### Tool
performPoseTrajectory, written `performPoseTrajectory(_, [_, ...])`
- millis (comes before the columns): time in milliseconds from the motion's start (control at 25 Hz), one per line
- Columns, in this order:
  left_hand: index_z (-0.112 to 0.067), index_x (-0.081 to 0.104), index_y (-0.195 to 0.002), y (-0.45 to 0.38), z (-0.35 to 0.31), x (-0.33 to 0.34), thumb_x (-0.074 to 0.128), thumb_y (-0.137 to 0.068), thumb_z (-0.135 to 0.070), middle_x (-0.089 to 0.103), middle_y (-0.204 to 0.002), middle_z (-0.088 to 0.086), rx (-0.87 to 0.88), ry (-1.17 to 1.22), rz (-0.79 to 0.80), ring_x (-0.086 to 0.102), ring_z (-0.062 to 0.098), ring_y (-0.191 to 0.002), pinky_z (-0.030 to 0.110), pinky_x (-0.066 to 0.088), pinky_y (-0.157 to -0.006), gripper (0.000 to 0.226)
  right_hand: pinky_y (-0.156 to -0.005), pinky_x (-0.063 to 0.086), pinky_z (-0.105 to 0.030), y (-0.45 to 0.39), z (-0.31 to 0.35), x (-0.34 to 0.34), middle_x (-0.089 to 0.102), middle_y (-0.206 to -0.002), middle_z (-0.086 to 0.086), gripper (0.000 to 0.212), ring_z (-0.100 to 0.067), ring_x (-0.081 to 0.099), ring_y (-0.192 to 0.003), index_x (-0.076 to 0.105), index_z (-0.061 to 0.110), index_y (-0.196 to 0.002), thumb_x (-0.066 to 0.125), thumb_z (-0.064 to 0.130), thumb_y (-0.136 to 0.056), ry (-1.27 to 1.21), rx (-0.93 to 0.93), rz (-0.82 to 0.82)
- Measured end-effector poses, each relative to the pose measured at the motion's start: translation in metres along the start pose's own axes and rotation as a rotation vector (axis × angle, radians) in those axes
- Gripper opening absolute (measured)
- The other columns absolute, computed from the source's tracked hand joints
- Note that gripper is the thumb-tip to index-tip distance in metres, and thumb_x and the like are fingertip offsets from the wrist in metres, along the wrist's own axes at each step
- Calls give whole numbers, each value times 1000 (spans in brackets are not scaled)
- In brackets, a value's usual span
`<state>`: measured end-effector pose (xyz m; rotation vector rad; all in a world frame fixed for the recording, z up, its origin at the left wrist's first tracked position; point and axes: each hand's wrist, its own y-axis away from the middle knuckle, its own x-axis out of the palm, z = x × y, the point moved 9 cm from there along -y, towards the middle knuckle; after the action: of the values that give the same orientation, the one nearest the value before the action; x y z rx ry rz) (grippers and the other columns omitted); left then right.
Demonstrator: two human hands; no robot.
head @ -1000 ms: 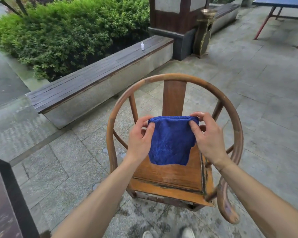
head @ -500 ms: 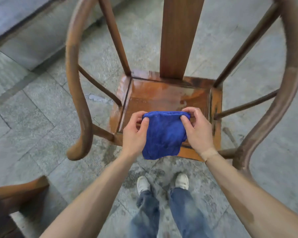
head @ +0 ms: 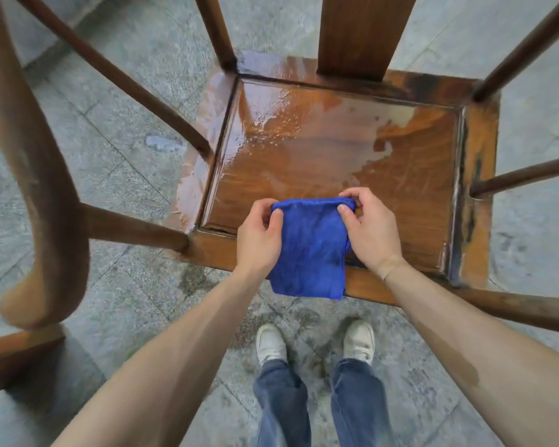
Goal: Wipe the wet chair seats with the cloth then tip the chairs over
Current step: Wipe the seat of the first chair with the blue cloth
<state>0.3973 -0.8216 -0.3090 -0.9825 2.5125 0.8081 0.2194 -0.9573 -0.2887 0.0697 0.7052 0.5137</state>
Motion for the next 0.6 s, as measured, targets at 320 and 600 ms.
performPoseTrajectory(320, [-22, 52, -137, 14, -7, 32, 57, -96, -38, 43, -145, 12, 549, -687, -135, 43, 34, -128, 48, 37, -104, 44, -97, 41, -51, -24, -27, 0, 52, -136, -5, 45, -33, 48, -121, 51, 21, -136, 54, 39, -95, 453, -145, -207])
performPoseTrajectory(600, [-28, 29, -156, 21, 21, 101, 43, -93, -62, 18, -166, 13, 776, -1043, 180, 12, 52, -149, 69, 20, -115, 73, -115, 10, -71, -74, -91, -22, 29, -156, -12, 66, -39, 26, -142, 30, 17, -151, 35, 51, -96, 635, 119, -274])
